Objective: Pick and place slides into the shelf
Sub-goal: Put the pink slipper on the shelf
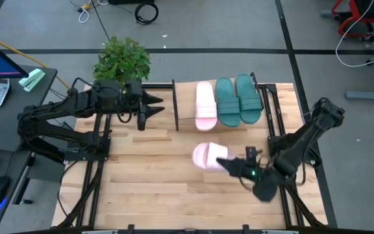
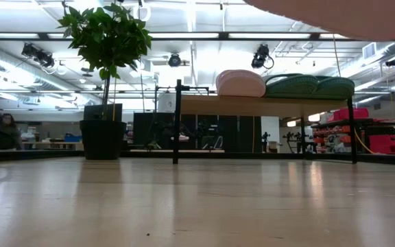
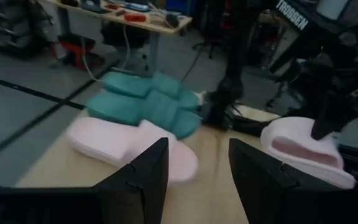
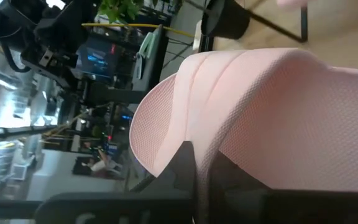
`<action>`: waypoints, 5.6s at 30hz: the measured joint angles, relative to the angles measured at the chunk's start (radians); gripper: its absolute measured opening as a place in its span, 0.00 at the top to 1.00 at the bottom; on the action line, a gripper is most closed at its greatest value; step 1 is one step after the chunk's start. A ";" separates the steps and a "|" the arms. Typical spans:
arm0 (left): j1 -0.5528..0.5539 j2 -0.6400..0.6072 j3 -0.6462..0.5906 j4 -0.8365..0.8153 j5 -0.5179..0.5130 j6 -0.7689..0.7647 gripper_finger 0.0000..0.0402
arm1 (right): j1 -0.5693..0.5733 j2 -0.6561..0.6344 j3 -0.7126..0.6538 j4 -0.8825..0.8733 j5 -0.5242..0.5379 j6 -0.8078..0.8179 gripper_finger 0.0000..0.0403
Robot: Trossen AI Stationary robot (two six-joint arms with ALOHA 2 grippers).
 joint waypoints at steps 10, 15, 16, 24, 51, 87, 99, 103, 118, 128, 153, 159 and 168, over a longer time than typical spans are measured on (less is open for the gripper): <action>-0.187 0.032 0.000 -0.040 0.000 -0.075 0.57 | 0.120 0.206 0.075 0.010 0.088 0.183 0.98; -0.276 0.050 -0.001 -0.060 -0.052 -0.082 0.57 | 0.102 0.283 0.156 0.007 0.016 0.190 0.98; -0.291 0.050 -0.001 -0.064 -0.064 -0.079 0.57 | 0.095 0.297 0.177 -0.002 -0.007 0.190 0.98; -0.359 0.052 0.001 -0.136 -0.100 -0.066 0.57 | -0.008 0.416 0.412 -0.460 -0.274 0.273 0.98; -0.394 0.048 0.001 -0.256 -0.102 0.052 0.57 | -0.214 0.718 0.444 -0.271 -0.438 0.280 0.98; -0.394 0.048 0.001 -0.257 -0.102 0.030 0.57 | -0.283 0.642 0.444 -0.335 -0.650 0.034 0.45; -0.418 0.049 -0.039 -0.292 -0.106 -0.219 0.57 | -0.128 0.417 0.444 -0.883 -0.809 0.082 0.47; -0.445 0.050 -0.124 -0.264 -0.139 -0.373 0.57 | -0.034 0.346 0.444 -1.118 -0.851 0.217 0.49; -0.609 0.049 -0.450 -0.038 -0.624 -1.318 0.57 | 0.121 0.126 0.296 -1.228 -0.827 0.184 0.53; -0.668 0.202 -0.469 -0.020 -0.658 -1.584 0.57 | 0.139 0.117 0.284 -1.200 -0.730 0.098 0.54; -0.681 0.547 -0.469 0.260 -0.501 -1.742 0.57 | 0.127 0.117 0.284 -1.143 -0.692 0.064 0.53; -0.681 0.547 -0.469 0.259 -0.501 -1.735 0.57 | 0.127 0.117 0.284 -1.143 -0.692 0.064 0.54; -0.681 0.547 -0.469 0.260 -0.501 -1.717 0.57 | 0.127 0.117 0.284 -1.143 -0.685 0.064 0.54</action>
